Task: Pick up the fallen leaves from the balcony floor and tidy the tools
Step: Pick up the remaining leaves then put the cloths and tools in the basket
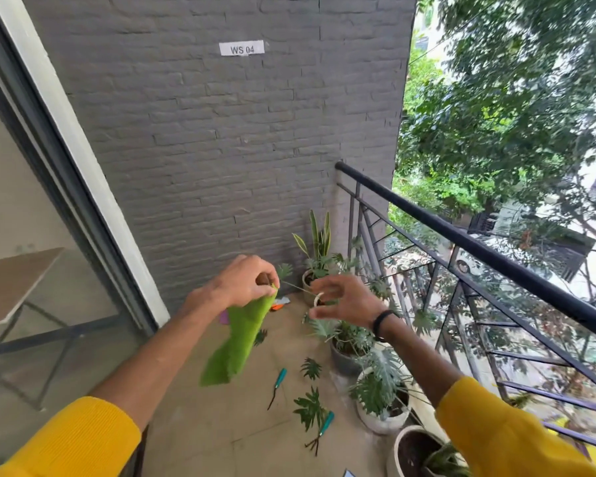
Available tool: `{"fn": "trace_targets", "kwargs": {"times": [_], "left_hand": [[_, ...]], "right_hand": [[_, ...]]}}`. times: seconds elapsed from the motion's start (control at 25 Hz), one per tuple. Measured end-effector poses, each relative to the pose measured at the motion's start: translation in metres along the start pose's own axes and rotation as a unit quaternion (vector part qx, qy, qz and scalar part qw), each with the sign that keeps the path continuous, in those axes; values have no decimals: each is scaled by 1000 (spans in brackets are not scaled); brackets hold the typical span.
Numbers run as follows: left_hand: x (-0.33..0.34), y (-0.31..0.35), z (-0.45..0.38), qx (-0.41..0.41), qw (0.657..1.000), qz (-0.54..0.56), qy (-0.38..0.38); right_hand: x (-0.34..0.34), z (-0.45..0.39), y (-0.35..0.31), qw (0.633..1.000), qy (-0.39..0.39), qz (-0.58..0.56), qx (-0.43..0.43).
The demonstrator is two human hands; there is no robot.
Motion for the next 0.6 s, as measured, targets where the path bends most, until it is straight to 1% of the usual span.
{"fn": "trace_targets", "kwargs": {"times": [0.08,0.12,0.2,0.32,0.44,0.52,0.6], "left_hand": [[-8,6,2,27,999,-7,-34],[-14,8,4,39,998,-3,-39],[-25,13,8,56,997,15,-41],[-36,20,13,79,996,29,-29],[-45,29,15,89,995,51,6],[-53,28,14,80,994,60,45],[-60,21,12,61,992,63,86]], "right_hand": [[28,-15,-15,999,-33,19,-38],[37,-20,-21,997,-44,34,-59],[48,-26,-30,991,-70,60,-93],[46,-24,-41,987,-103,66,-105],[41,-20,-42,985,-123,47,-111],[36,-17,-31,987,-125,28,-96],[34,-15,-11,989,-123,34,-68]]}}
Point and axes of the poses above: each hand's wrist, its own z-axis away from the middle knuckle, its own x-axis out of the palm, y = z × x, the point moved 7 cm from there along -z, towards the middle knuckle, and after that the axes turned 4 degrees about z, right-handed, at the moved point
